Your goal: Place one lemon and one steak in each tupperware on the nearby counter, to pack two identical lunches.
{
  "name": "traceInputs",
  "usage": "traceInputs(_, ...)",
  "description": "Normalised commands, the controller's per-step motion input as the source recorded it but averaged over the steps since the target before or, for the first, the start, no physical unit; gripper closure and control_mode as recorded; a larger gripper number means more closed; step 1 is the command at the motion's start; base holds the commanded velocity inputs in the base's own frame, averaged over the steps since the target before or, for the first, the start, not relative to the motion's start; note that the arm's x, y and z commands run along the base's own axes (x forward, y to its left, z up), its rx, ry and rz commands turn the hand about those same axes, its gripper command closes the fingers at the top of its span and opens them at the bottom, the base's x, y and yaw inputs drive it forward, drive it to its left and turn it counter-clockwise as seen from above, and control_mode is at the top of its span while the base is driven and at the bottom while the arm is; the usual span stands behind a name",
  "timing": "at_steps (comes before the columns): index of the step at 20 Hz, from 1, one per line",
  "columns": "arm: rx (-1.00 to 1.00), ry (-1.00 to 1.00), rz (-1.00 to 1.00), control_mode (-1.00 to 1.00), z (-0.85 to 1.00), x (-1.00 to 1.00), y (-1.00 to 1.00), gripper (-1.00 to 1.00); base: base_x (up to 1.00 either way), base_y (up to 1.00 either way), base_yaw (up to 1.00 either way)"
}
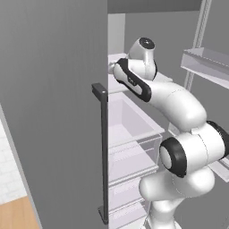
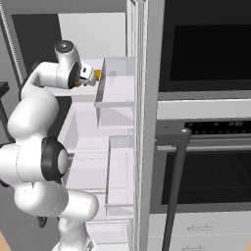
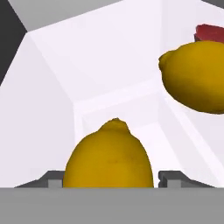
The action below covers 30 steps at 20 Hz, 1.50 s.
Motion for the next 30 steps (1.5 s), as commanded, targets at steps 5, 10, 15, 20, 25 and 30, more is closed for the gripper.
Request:
traceInputs(5,0.00,-0.01,0.00,-1.00,-0.19,0.08,0.00,1.00,0.00,0.00,0.00)
traceInputs(10,0.04,-0.32,0.00,-1.00,0.05,-0.77,0.00,1.00,0.00,0.00,0.00)
traceInputs(15,0.01,-0.53,0.00,-1.00,0.21,-1.00,0.00,1.00,0.00,0.00,0.00)
traceInputs(20,0.01,-0.29,0.00,-1.00,0.81,-1.00,-0.01,1.00,0.00,0.00,0.00)
traceInputs(25,0.01,0.10,0.00,-1.00,0.36,-1.00,-0.19,1.00,0.00,0.00,0.00)
traceInputs(30,-0.04,0.41,0.00,-1.00,-0.45,-1.00,-0.21,1.00,0.00,0.00,0.00)
